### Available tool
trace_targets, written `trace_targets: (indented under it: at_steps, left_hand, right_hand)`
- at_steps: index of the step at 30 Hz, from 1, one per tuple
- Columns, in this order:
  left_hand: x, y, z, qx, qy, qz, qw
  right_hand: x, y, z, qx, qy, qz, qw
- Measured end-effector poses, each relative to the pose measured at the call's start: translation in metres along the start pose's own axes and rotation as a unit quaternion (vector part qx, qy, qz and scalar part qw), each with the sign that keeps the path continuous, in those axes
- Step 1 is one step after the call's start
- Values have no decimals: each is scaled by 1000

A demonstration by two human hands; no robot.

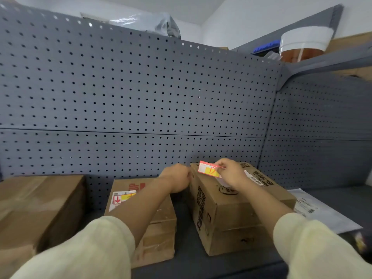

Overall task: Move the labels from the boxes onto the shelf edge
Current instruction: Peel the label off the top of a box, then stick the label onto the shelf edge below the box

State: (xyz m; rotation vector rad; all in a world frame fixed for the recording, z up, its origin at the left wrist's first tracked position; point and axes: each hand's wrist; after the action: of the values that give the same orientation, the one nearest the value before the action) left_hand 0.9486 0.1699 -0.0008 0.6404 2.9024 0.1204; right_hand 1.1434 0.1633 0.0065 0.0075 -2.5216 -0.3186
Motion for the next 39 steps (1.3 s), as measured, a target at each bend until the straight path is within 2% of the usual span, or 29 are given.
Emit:
trace_targets:
  at_steps: [4,10,15,24,30,39]
  left_hand:
    - [8,-26,-10,-30,40,-43,998]
    - [19,-74,-26,-83,-21,-101,991]
    - [10,-122,-21,-82,-32,-140,986]
    - [13,-195,1,-30,26,-197,980]
    - [21,-215,27,-9,-44,-207,977]
    - [36,-251,83,78,-86,-222,968]
  right_hand:
    - [6,-22,2,-23,10,-61,998]
    - [27,-58,-1,-57,2,-152,987]
    - [49,-96,15,-53,15,-226,973]
    - [67,-152,70,71,38,-244,966]
    - [65,-174,99,120,52,-188,974]
    - [50,-197,139,188,-41,-175,966]
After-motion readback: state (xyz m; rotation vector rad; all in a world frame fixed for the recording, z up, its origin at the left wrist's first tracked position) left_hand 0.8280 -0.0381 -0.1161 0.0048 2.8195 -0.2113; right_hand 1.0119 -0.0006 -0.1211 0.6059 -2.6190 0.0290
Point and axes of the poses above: each hand's wrist, its own y-axis towards the middle knuckle, its own z-axis out of the palm, x = y × z, and after that the axes turned 5 degrees about x, right-handed
